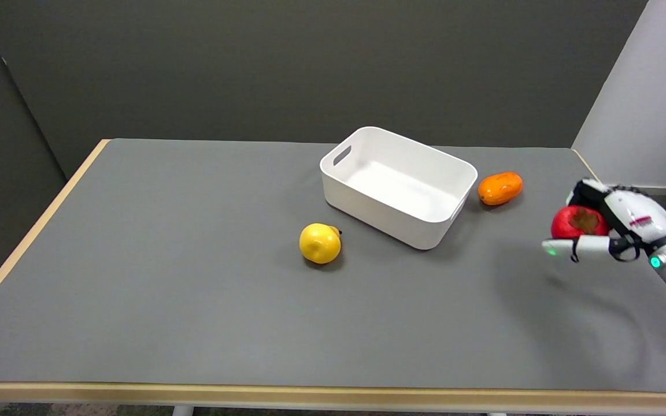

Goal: Pick up tomato.

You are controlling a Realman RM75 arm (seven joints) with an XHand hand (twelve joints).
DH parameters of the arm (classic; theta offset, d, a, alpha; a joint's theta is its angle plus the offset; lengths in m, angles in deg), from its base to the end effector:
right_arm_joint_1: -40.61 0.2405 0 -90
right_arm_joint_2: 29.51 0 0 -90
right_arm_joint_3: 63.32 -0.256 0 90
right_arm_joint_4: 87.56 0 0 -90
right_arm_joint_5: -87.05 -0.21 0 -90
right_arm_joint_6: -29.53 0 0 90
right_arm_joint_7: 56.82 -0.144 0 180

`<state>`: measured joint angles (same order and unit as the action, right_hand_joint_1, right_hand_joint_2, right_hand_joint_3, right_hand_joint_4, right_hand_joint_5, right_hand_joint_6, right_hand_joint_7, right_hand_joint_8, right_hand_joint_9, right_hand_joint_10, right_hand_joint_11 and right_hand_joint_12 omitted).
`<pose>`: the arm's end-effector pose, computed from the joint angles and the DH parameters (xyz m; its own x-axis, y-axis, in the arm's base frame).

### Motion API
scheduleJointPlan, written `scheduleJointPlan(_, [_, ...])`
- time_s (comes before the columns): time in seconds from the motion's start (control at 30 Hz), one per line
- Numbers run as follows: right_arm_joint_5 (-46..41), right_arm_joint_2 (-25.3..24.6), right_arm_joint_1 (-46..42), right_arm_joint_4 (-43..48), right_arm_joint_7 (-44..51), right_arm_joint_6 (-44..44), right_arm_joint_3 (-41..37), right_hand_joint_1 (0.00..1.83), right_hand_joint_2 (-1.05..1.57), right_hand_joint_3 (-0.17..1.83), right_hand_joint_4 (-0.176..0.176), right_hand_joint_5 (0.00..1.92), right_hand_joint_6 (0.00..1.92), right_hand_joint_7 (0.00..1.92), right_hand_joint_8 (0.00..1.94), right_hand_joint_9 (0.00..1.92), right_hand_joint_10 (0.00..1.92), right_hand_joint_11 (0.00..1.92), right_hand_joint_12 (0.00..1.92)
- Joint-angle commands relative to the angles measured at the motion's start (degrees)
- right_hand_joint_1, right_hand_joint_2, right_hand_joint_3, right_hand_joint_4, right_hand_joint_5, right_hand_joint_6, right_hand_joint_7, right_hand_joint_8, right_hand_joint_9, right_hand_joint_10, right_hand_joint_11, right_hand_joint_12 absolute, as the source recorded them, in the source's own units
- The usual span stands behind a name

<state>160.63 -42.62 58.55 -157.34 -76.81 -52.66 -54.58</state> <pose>-0.2521 -0.1916 0.5541 0.9621 0.1250 0.2425 -0.2663 0.2378 0.9341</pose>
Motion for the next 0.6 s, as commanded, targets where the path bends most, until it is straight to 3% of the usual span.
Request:
scheduleJointPlan(0.03, [19.36, -0.23, 8.65, -0.81, -0.05, 4.85, -19.36, 1.31, 1.17, 0.25, -0.114, 0.49, 1.65, 0.69, 1.42, 0.74, 1.66, 0.84, 1.92])
scheduleJointPlan(0.27, [22.01, -3.94, 21.43, -2.8, 0.36, 16.85, -18.59, 1.31, 1.16, 0.24, -0.119, 0.52, 1.63, 0.73, 1.36, 0.75, 1.6, 0.87, 1.92])
scheduleJointPlan(0.43, [24.36, -11.69, 31.38, 0.03, 2.93, 27.3, -15.13, 1.33, 1.14, 0.24, -0.129, 0.54, 1.62, 0.76, 1.32, 0.77, 1.55, 0.86, 1.9])
scheduleJointPlan(0.6, [23.72, -23.54, 41.84, 9.88, 7.23, 34.51, -5.28, 1.33, 1.13, 0.26, -0.131, 0.55, 1.62, 0.76, 1.32, 0.77, 1.54, 0.87, 1.89])
